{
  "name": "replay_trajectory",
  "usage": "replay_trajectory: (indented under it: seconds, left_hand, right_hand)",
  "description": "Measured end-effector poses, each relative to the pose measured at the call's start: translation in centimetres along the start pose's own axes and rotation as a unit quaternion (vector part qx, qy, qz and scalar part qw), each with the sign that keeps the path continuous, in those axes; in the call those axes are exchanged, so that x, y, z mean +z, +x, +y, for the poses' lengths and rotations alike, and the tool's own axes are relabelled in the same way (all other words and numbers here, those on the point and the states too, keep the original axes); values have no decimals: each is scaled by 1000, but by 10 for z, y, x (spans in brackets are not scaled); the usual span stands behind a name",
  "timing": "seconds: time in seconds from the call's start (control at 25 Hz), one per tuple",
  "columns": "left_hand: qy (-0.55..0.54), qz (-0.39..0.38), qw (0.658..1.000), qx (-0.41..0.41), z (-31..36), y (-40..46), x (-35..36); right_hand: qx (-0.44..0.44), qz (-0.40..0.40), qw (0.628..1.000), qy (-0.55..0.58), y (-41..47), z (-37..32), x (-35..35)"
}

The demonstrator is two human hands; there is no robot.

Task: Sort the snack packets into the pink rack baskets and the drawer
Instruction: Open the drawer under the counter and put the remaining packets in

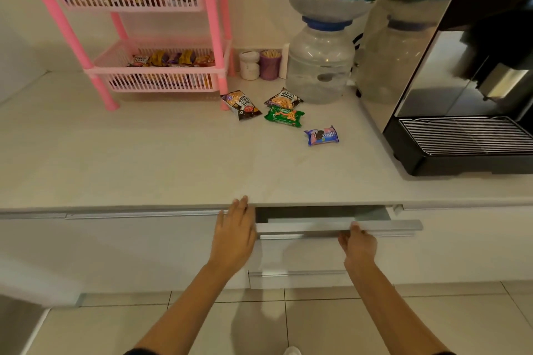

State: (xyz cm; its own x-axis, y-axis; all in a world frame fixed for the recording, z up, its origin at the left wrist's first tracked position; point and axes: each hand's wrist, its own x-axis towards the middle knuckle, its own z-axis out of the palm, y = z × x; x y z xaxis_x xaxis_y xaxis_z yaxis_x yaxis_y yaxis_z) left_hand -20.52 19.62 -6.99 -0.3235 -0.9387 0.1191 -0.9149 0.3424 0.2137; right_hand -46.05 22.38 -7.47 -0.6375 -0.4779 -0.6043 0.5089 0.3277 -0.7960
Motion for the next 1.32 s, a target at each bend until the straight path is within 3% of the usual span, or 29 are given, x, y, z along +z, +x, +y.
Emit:
replay_trajectory:
  seconds: [0.08, 0.12, 0.16, 0.28, 0.32, 0.36, 0.56, 0.92, 1.12, 1.32]
  left_hand:
    - [-19, 3, 999, 51, 13, -22, 9]
    - [-34, -6, 998, 56, 16, -31, 11]
    - [-53, -18, 997, 52, 17, -40, 12]
    - [-99, -22, 994, 49, 16, -60, 15]
    - [-106, -19, 993, 51, 17, -68, 15]
    - [-113, -19, 992, 51, 18, -77, 16]
    - [-147, -34, 988, 46, 21, -112, 19]
    - [-180, -65, 981, 32, 22, -122, 6]
    - [-217, 50, 975, -14, -1, -43, -24]
    - [-232, 63, 967, -85, -22, 103, -42]
  right_hand:
    - [-120, 74, 971, -190, -9, 20, -21]
    - [-211, 88, 936, -268, -14, 27, -32]
    - [-316, 80, 882, -340, -19, 32, -44]
    - [-586, -34, 637, -499, -19, 40, -77]
    - [-621, -82, 582, -518, -18, 40, -85]
    - [-628, -119, 560, -528, -19, 41, -93]
    - [-615, -142, 597, -495, -31, 56, -122]
    - [-585, -171, 620, -495, -49, 46, -131]
    - [-583, -149, 651, -463, -20, -16, -70]
    - [-601, -140, 646, -448, 43, -93, 40]
